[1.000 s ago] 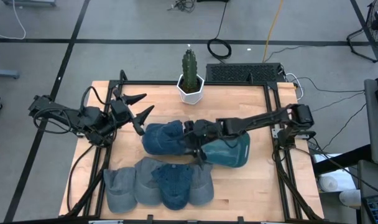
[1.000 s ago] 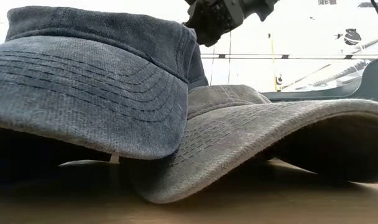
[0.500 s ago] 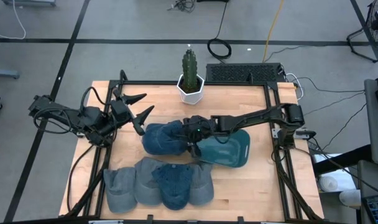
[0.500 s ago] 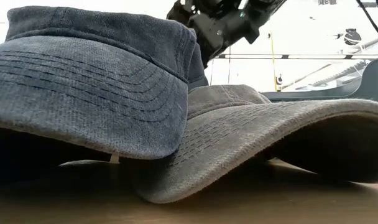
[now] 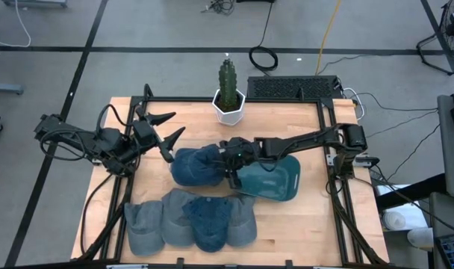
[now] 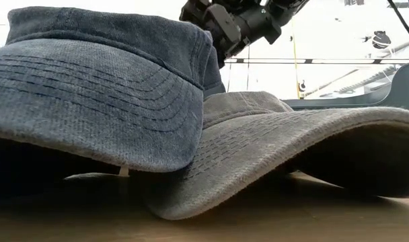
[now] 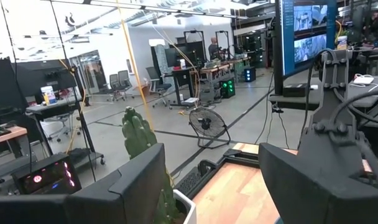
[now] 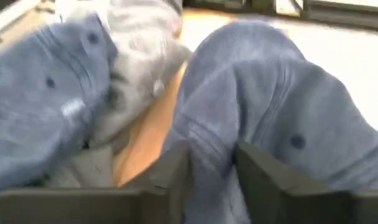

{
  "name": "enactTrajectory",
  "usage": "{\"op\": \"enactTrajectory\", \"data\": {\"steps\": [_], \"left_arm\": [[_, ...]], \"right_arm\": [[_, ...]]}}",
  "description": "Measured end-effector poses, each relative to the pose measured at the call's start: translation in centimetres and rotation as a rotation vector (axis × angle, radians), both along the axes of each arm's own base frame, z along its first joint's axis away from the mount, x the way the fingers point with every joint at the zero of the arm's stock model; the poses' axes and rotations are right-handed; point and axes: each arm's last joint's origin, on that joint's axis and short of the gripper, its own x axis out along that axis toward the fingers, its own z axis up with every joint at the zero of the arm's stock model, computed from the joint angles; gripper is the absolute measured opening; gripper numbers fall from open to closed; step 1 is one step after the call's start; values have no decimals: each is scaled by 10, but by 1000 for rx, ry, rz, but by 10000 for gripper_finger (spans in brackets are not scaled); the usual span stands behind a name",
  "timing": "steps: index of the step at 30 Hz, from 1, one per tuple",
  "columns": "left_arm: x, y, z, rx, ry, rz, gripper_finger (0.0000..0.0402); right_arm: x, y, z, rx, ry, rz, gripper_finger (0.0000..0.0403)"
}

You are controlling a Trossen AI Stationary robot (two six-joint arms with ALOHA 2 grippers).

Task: Pick & Place hat
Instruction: Put the right blue cap into the transparent bin

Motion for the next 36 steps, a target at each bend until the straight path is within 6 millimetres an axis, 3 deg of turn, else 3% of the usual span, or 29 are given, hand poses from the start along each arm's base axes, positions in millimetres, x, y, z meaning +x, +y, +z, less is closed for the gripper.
{"op": "enactTrajectory", "data": {"steps": [3, 5, 10, 23, 36], "left_arm": [[0, 0, 0, 0, 0, 0, 269], [0, 0, 0, 0, 0, 0, 269], [0, 0, 0, -1, 0, 0, 269], [0, 0, 0, -2, -1, 0, 269], [0, 0, 0, -2, -2, 0, 269]], "right_arm": [[0, 0, -3, 26, 18, 42, 26], [-1, -1, -4, 28, 24, 56, 10], [-2, -1, -1, -5, 5, 66, 3], [-28, -4, 66, -154, -212, -6, 1], [-22, 6, 67, -396, -283, -107, 0]]}}
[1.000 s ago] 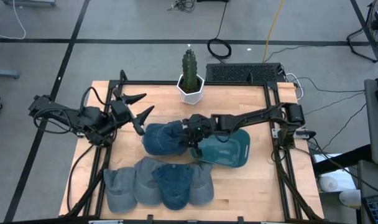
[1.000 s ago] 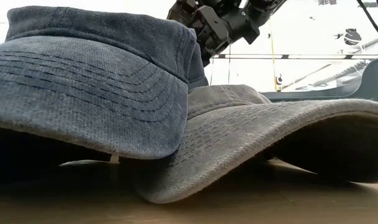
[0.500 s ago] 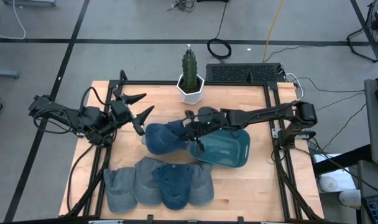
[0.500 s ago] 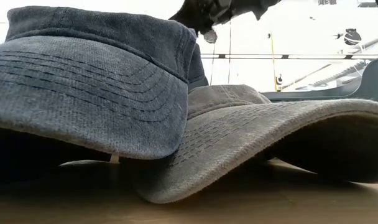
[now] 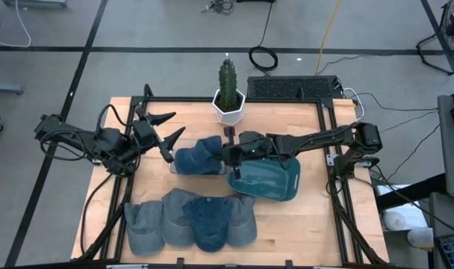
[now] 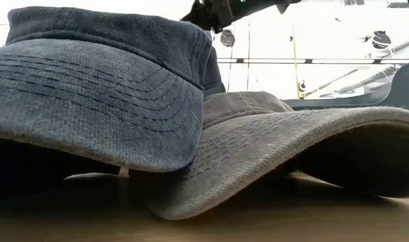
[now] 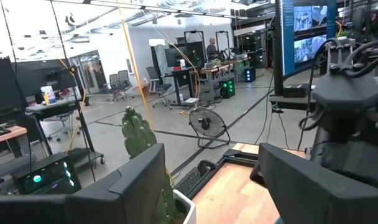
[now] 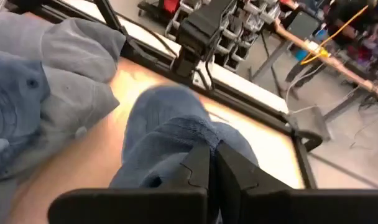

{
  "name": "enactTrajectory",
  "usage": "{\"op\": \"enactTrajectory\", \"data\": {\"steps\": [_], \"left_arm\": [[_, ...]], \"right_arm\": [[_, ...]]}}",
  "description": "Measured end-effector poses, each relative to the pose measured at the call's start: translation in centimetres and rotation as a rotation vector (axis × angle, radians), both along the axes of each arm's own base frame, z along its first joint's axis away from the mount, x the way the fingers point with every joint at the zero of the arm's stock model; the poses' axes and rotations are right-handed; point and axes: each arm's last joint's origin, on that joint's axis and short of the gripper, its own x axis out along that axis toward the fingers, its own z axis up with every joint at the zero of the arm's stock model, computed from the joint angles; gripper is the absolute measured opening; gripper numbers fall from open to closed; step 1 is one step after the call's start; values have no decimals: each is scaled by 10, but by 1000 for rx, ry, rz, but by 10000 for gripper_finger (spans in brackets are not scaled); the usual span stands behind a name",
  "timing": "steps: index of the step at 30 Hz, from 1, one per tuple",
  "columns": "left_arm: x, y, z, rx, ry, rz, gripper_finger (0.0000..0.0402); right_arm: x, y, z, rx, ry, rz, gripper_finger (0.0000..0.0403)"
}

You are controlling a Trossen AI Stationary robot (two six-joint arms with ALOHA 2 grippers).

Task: Pick & Place hat
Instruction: Put the right blue cap into the transparent bin

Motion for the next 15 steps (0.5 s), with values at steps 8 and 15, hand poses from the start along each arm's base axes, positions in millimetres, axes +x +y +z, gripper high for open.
{"op": "enactTrajectory", "data": {"steps": [8, 15], "left_arm": [[0, 0, 0, 0, 1, 1, 269], [0, 0, 0, 1, 1, 1, 269]], "right_arm": [[-3, 1, -16, -26, -9, 3, 0], [-9, -3, -36, -132, -32, -33, 0]]}}
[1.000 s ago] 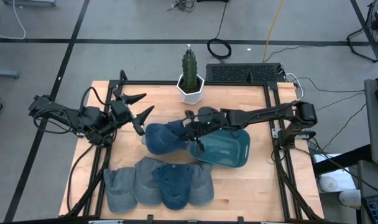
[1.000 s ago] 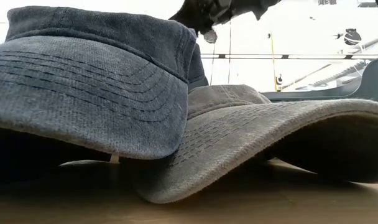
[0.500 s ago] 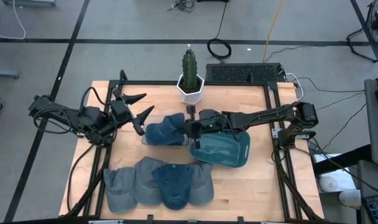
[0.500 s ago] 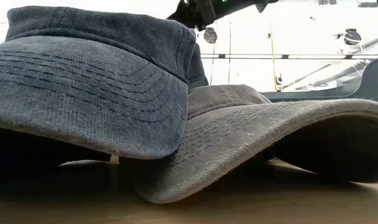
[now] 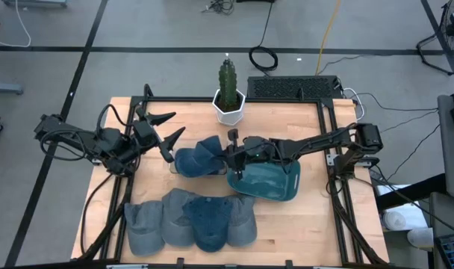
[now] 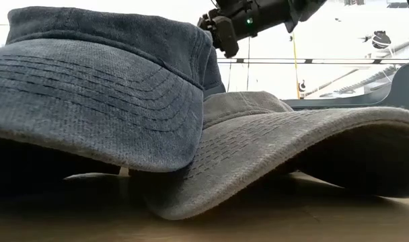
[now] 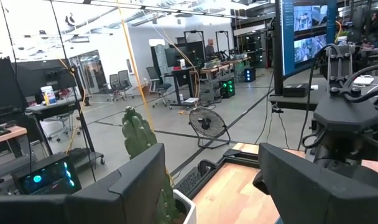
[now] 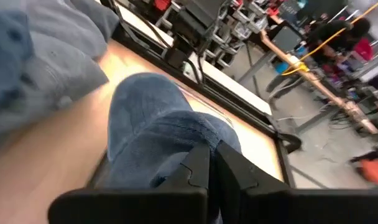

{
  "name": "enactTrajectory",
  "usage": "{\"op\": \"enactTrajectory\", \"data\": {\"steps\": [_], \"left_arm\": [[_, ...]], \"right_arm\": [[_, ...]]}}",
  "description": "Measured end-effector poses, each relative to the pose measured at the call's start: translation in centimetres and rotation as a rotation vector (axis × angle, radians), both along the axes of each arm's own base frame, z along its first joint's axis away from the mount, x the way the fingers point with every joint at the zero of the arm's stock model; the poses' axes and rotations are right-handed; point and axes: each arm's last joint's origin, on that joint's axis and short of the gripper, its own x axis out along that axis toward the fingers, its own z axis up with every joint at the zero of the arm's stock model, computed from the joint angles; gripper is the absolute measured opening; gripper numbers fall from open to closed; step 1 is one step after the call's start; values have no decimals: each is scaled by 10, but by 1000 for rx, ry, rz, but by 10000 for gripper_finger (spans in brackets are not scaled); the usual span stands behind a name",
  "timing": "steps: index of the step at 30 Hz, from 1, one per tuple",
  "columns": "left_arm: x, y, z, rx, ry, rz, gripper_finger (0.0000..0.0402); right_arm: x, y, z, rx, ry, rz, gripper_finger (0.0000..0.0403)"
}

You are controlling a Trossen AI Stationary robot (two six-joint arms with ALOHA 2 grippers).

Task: Pick & Place hat
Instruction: Put the right blue cap into the transparent bin

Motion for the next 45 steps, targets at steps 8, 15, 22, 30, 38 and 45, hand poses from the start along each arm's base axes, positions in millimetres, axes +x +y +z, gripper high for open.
{"op": "enactTrajectory", "data": {"steps": [8, 15, 22, 30, 38, 45], "left_arm": [[0, 0, 0, 0, 0, 0, 269], [0, 0, 0, 0, 0, 0, 269], [0, 0, 0, 0, 0, 0, 269], [0, 0, 0, 0, 0, 0, 269], [0, 0, 0, -1, 0, 0, 269], [0, 0, 0, 0, 0, 0, 269]], "right_arm": [[0, 12, 12, -136, -123, -65, 0], [9, 20, -3, -170, -123, -79, 0], [23, 13, -36, -184, -43, -157, 0], [22, 17, -38, -231, -42, -285, 0], [15, 38, -16, -428, -147, -525, 0], [15, 35, -31, -451, -14, -642, 0]]}}
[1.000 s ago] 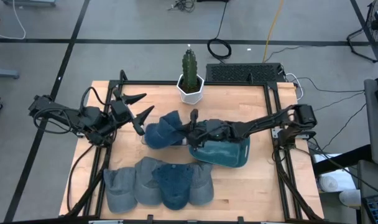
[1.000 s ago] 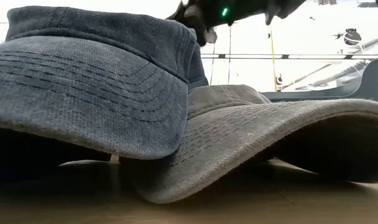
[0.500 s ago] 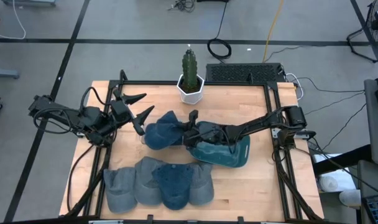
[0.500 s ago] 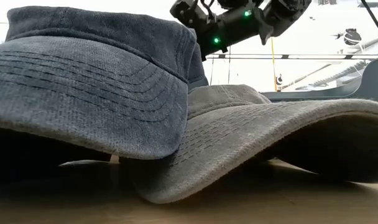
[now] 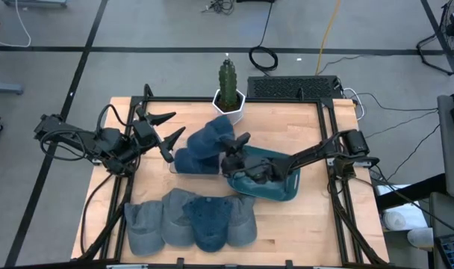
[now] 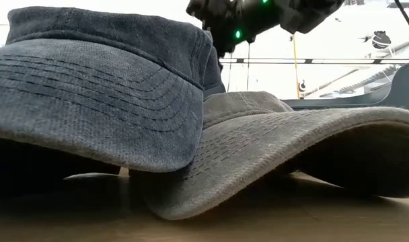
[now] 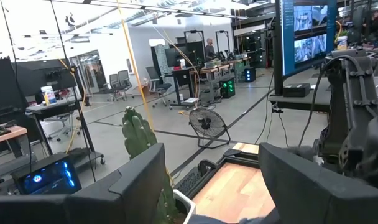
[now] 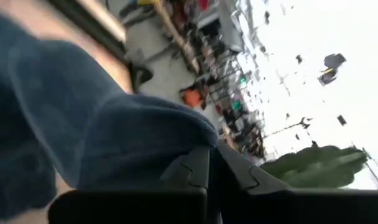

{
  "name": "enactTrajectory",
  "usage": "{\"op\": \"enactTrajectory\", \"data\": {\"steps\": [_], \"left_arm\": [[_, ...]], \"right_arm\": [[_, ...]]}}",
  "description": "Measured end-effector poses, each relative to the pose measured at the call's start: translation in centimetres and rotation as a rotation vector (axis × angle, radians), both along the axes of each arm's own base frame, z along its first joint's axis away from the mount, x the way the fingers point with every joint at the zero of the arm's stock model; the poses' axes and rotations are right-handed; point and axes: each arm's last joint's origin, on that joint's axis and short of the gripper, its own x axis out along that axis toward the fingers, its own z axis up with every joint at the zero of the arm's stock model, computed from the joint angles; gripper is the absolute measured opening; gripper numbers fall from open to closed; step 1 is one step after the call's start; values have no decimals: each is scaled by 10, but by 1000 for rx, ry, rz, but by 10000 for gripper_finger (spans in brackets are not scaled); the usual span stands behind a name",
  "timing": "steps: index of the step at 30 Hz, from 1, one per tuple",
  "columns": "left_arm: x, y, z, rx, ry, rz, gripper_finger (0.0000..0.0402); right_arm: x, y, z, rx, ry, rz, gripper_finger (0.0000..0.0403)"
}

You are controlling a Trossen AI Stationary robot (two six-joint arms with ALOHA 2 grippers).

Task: Pick & Place hat
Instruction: Put the right blue cap into the transparent bin

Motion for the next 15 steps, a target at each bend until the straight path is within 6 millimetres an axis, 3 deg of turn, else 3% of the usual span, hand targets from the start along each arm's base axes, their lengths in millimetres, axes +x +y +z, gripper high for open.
{"op": "enactTrajectory", "data": {"steps": [3, 8, 15], "left_arm": [[0, 0, 0, 0, 0, 0, 269], [0, 0, 0, 0, 0, 0, 269], [0, 0, 0, 0, 0, 0, 269]], "right_arm": [[3, -1, -15, 18, 66, 6, 0], [6, 15, -28, -10, 138, 153, 0], [6, 28, -21, -96, 143, 248, 0]]}}
